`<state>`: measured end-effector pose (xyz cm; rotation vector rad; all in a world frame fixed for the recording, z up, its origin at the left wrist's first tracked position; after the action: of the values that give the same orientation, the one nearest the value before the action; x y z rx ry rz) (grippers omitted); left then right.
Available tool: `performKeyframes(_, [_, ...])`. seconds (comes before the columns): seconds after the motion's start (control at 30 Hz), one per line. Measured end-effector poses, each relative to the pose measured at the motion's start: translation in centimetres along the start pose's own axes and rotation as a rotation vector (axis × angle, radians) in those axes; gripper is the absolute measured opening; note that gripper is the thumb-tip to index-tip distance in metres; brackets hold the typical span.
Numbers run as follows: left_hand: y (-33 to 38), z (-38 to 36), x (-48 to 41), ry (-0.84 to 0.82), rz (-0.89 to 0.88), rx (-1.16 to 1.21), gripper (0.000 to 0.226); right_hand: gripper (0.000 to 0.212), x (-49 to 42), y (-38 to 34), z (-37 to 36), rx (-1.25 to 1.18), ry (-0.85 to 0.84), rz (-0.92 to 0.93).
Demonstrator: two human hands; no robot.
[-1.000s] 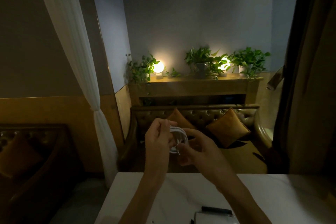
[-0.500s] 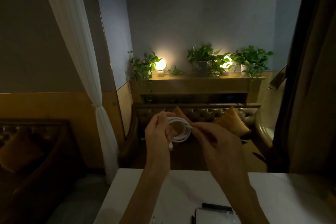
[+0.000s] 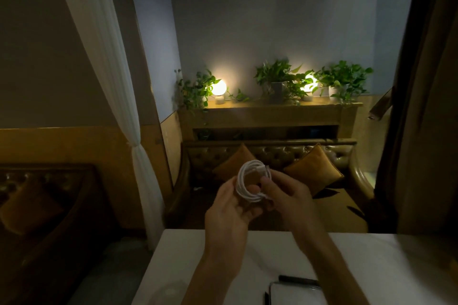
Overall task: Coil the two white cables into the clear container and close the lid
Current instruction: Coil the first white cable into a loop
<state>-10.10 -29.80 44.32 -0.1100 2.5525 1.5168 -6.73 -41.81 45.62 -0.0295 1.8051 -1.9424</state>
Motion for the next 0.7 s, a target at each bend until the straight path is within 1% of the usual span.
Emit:
performKeyframes(0.1, [0.4,1.4,0.4,-0.058,0.174,0.024,0.048,0.021,-1.0,-0.6,1.3,0.212,-0.353,-0.176])
performKeyframes(0.13, [0.4,1.7,0.4,-0.092,0.209,-0.008,0.047,0.021,-1.4,-0.8,1.7,0.269,-0.419,-0.213])
performKeyframes(0.17, [0.5,1.9,0.2,-0.121,0.209,-0.047,0.042,0.021,-1.8,-1.2,1.9,0.296,-0.438,-0.222])
performKeyframes(0.2, [0.5,2.1,0.2,-0.128,0.187,-0.068,0.038,0.021,-2.2,-1.5,1.9,0.287,-0.415,-0.203])
performKeyframes(0.23, [0.4,2.1,0.0,-0.112,0.158,-0.067,0.034,0.022,-2.5,-1.6,1.8,0.246,-0.352,-0.176])
performKeyframes(0.3, [0.0,2.0,-0.3,-0.055,0.111,-0.016,0.031,0.034,-2.7,-1.1,1.3,0.093,-0.177,-0.153])
performKeyframes(0.37, [-0.5,1.9,-0.6,0.019,0.07,0.009,0.028,0.048,-1.7,0.2,0.7,0.026,-0.006,-0.138])
performKeyframes(0.4, [-0.8,1.9,-0.8,0.051,0.057,0.005,0.029,0.052,-0.8,1.0,0.4,-0.001,0.056,-0.124])
performKeyframes(0.47, [-1.5,1.8,-0.9,0.086,0.05,0.019,0.03,0.047,0.6,2.4,-0.2,-0.067,0.11,-0.113])
performKeyframes(0.57, [-2.6,1.4,-1.0,0.08,0.065,0.033,0.031,0.023,1.6,3.7,-1.0,-0.077,0.096,-0.072])
performKeyframes(0.6, [-2.9,1.1,-1.0,0.062,0.067,0.025,0.029,0.02,1.6,3.8,-1.0,-0.078,0.115,-0.045])
performKeyframes(0.7, [-3.9,0.5,-1.0,0.036,0.08,-0.048,0.024,0.021,1.7,4.8,-0.6,-0.069,0.222,-0.019])
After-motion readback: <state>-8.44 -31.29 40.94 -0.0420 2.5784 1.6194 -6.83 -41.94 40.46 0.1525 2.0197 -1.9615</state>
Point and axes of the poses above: each hand's wrist, its own x-axis away from the middle knuckle, its own z-axis out of the back of the hand, y = z × x, the point moved 3 cm from there along -x, towards the middle knuckle, and after that the axes turned 11 degrees about -y, right-handed, at the moved point
